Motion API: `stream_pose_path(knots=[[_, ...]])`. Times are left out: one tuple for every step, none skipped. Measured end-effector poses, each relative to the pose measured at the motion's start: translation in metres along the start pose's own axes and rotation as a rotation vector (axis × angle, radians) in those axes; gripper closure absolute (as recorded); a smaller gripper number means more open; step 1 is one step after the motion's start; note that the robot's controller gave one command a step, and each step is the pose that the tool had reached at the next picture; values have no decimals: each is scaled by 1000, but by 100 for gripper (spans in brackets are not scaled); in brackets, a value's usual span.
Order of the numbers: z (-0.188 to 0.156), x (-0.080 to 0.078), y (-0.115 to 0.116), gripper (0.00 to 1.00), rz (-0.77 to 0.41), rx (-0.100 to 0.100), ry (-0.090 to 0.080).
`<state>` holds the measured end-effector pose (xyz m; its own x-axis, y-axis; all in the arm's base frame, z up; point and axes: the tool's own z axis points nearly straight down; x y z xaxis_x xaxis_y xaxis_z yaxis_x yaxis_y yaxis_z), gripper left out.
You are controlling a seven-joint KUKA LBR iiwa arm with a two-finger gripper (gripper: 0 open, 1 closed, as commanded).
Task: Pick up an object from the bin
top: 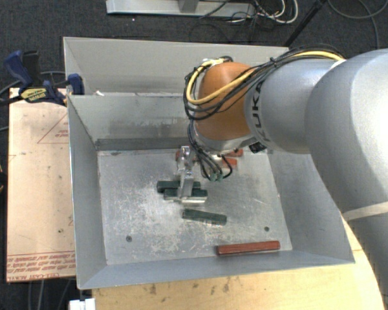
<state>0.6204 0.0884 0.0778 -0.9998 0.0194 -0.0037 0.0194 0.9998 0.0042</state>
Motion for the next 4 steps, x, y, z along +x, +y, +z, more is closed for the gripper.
stream_pose_path(knots=[[-198, 7, -26, 100, -34, 4, 3], [-208, 7, -28, 100, -35, 3, -2], [-189, 9, -26, 100, -44, 3, -11], [-66, 33, -17, 0, -111, 3, 8]])
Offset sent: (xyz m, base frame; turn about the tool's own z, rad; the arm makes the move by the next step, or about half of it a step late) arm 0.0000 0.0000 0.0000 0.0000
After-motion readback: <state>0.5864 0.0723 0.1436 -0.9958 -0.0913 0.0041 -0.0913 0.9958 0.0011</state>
